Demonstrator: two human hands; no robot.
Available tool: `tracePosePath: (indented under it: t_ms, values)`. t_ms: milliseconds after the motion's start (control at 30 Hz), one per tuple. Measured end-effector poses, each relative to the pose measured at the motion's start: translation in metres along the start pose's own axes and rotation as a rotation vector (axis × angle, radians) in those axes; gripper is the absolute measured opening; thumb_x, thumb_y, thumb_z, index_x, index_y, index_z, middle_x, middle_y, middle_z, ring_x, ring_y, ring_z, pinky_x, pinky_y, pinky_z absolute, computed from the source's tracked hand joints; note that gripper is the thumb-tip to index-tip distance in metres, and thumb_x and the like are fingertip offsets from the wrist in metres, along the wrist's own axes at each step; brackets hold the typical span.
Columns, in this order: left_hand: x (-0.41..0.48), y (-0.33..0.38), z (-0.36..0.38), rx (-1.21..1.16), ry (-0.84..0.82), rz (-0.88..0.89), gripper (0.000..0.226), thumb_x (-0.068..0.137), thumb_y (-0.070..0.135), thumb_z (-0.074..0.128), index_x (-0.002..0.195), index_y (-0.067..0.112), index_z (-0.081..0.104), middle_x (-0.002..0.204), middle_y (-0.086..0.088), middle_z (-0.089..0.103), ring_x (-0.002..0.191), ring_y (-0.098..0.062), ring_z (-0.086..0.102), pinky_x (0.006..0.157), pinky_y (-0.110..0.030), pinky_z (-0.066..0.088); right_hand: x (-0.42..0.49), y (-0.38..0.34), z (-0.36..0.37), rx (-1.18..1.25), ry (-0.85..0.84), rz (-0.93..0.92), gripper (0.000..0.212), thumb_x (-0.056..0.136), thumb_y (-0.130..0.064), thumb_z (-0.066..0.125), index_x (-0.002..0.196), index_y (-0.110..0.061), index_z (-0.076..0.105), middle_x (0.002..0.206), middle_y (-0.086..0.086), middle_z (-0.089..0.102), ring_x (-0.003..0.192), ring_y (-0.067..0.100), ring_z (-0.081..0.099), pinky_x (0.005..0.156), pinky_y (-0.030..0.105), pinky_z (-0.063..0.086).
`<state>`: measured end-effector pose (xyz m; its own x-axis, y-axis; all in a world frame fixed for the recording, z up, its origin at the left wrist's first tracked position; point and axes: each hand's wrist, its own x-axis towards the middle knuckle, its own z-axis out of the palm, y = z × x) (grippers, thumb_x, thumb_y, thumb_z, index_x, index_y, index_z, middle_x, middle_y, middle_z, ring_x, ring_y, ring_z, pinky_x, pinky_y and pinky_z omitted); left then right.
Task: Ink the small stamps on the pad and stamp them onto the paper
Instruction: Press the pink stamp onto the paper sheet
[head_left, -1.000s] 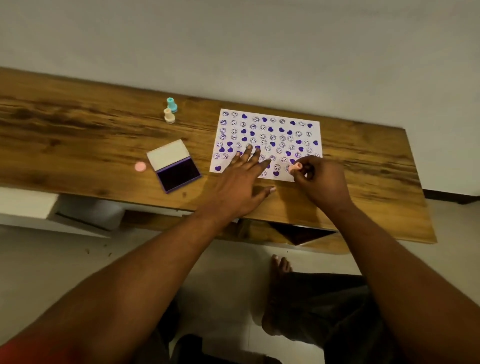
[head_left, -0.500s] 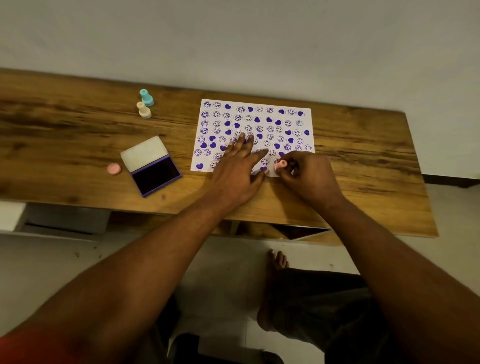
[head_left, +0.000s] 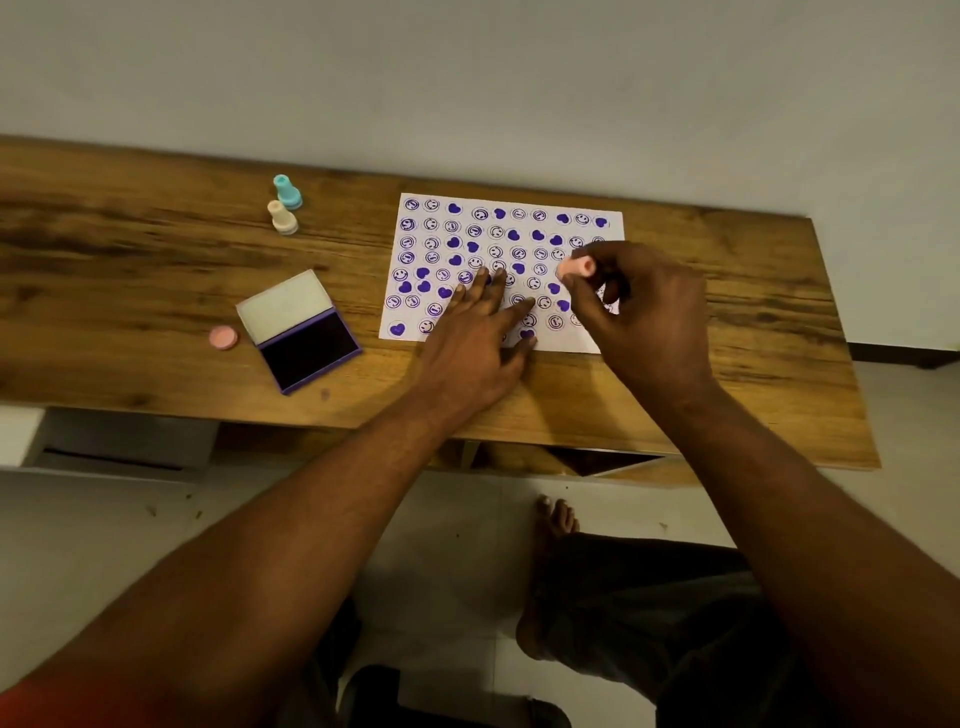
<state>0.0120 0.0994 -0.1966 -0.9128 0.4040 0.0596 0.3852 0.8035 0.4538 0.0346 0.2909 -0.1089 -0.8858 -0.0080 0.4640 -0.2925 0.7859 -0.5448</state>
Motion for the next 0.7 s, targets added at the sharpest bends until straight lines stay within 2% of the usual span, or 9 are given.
tracePosePath:
  t_ms: [67, 167, 233, 400, 600, 700]
  values:
    - [0.0, 0.0, 0.0, -0.003, 0.004, 0.003, 0.057, 0.106, 0.051, 0.045, 0.159, 0.03, 0.044, 0.173, -0.01, 0.022, 0.163, -0.026, 0.008, 0.131, -0.042, 0.007, -0.008, 0.004, 0.007, -0.005, -0.063, 0.031, 0.016, 0.097, -0.03, 0.069, 0.108, -0.021, 0.077, 0.087, -0.01, 0.073, 0.07, 0.006, 0.062, 0.066, 0.017, 0.047]
    - [0.0, 0.001, -0.001, -0.016, 0.024, 0.004, 0.055, 0.106, 0.045, 0.046, 0.158, 0.029, 0.046, 0.173, -0.012, 0.024, 0.162, -0.027, 0.011, 0.131, -0.041, 0.007, -0.031, 0.014, 0.031, -0.084, -0.293, 0.196, 0.017, 0.099, -0.024, 0.068, 0.106, -0.012, 0.076, 0.085, 0.006, 0.076, 0.073, 0.023, 0.068, 0.068, 0.028, 0.046]
    - [0.0, 0.001, -0.001, -0.01, 0.02, -0.001, 0.055, 0.106, 0.045, 0.045, 0.158, 0.029, 0.046, 0.173, -0.012, 0.023, 0.162, -0.026, 0.01, 0.131, -0.04, 0.007, -0.034, 0.02, 0.037, -0.121, -0.313, 0.215, 0.017, 0.098, -0.026, 0.068, 0.104, -0.011, 0.075, 0.084, 0.008, 0.076, 0.073, 0.026, 0.069, 0.067, 0.031, 0.047]
    - [0.0, 0.001, -0.001, -0.008, 0.008, 0.005, 0.056, 0.106, 0.047, 0.042, 0.159, 0.029, 0.044, 0.173, -0.011, 0.021, 0.163, -0.026, 0.009, 0.132, -0.043, 0.009, -0.024, 0.022, 0.037, -0.174, -0.338, 0.222, 0.013, 0.092, -0.028, 0.072, 0.101, -0.018, 0.075, 0.074, 0.002, 0.074, 0.071, 0.025, 0.07, 0.068, 0.034, 0.052]
    - [-0.001, 0.0, 0.001, 0.008, 0.009, 0.008, 0.057, 0.106, 0.049, 0.04, 0.159, 0.029, 0.044, 0.173, -0.012, 0.022, 0.162, -0.027, 0.01, 0.132, -0.045, 0.01, -0.017, 0.022, 0.038, -0.159, -0.384, 0.317, 0.011, 0.086, -0.028, 0.075, 0.092, -0.02, 0.071, 0.061, -0.011, 0.057, 0.063, 0.013, 0.057, 0.06, 0.025, 0.035]
    - [-0.001, 0.0, 0.001, 0.013, 0.005, 0.01, 0.057, 0.106, 0.049, 0.039, 0.16, 0.029, 0.043, 0.174, -0.012, 0.02, 0.163, -0.027, 0.009, 0.132, -0.044, 0.01, -0.014, 0.02, 0.038, -0.182, -0.4, 0.324, 0.011, 0.087, -0.028, 0.073, 0.092, -0.019, 0.07, 0.062, -0.01, 0.056, 0.068, 0.021, 0.063, 0.064, 0.027, 0.039]
